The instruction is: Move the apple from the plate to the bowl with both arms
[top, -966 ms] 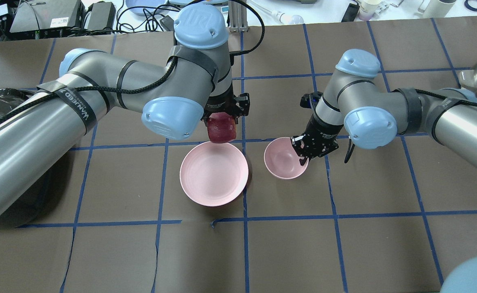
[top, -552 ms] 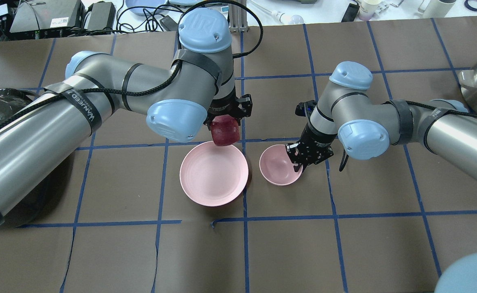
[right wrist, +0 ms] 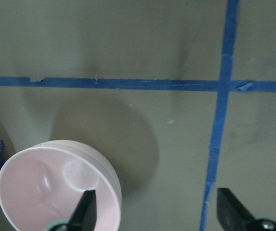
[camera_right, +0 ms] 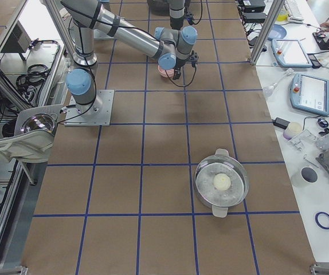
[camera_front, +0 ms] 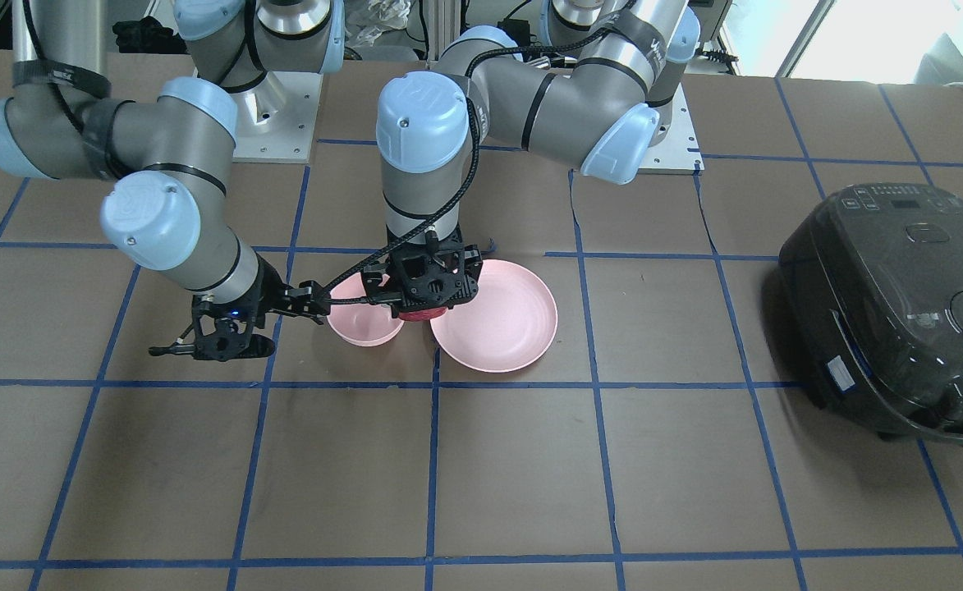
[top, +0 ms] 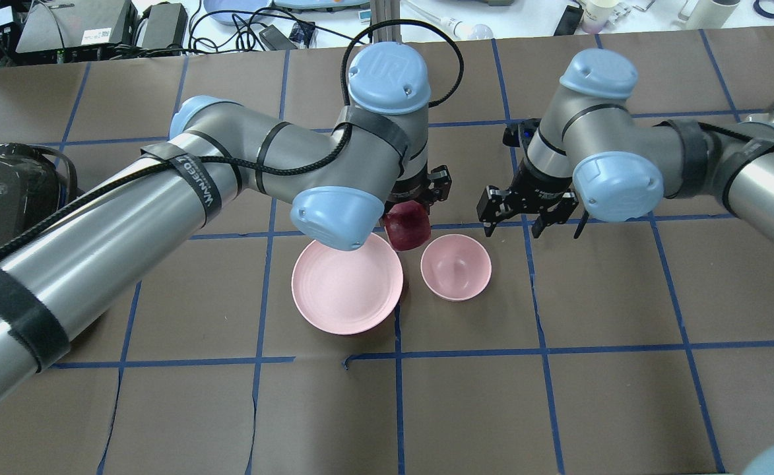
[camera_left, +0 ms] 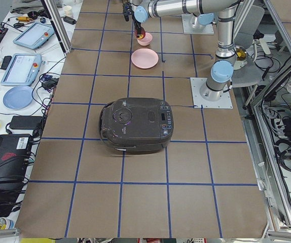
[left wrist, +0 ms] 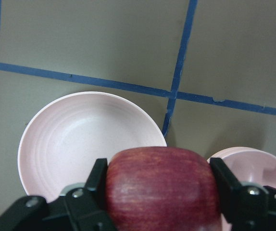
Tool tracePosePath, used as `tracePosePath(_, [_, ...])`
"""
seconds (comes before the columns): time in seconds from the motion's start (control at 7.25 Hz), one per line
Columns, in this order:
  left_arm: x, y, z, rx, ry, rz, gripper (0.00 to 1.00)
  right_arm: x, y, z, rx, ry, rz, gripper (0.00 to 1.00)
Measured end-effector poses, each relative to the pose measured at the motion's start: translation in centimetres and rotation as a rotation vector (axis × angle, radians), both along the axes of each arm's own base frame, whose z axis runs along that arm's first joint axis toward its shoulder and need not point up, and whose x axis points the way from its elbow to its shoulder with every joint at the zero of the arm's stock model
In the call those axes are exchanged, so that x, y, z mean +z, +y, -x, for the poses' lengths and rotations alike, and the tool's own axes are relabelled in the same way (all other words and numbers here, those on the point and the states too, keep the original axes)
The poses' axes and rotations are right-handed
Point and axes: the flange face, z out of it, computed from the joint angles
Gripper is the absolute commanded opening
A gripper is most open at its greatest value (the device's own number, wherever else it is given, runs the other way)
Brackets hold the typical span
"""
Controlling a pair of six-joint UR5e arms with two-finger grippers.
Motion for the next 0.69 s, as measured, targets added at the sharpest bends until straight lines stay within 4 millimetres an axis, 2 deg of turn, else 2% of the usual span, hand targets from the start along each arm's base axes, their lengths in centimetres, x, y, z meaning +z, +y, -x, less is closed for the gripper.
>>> tracePosePath(0.28, [-2.7,1.6,3.8,0.019,0.007,-0.002,0.27,6.2,-1.0,4.6,-0.03,0.056,0.017,1.0])
tracePosePath(0.41, [-4.1,2.2,5.1,0.019,0.008,-0.003,0.27,9.7,-1.1,5.6,-0.036,0.073,0.025,1.0])
tracePosePath(0.55, [-5.5,2.6,6.0,0.014,0.002,-0.013,0.27,12.0,-1.1,6.1,-0.037,0.087,0.032,1.0])
tracePosePath(0.69, [-6.7,2.8,6.4,0.008,-0.005,-0.024,0.27,13.2,-1.1,6.2,-0.037,0.09,0.04,1.0])
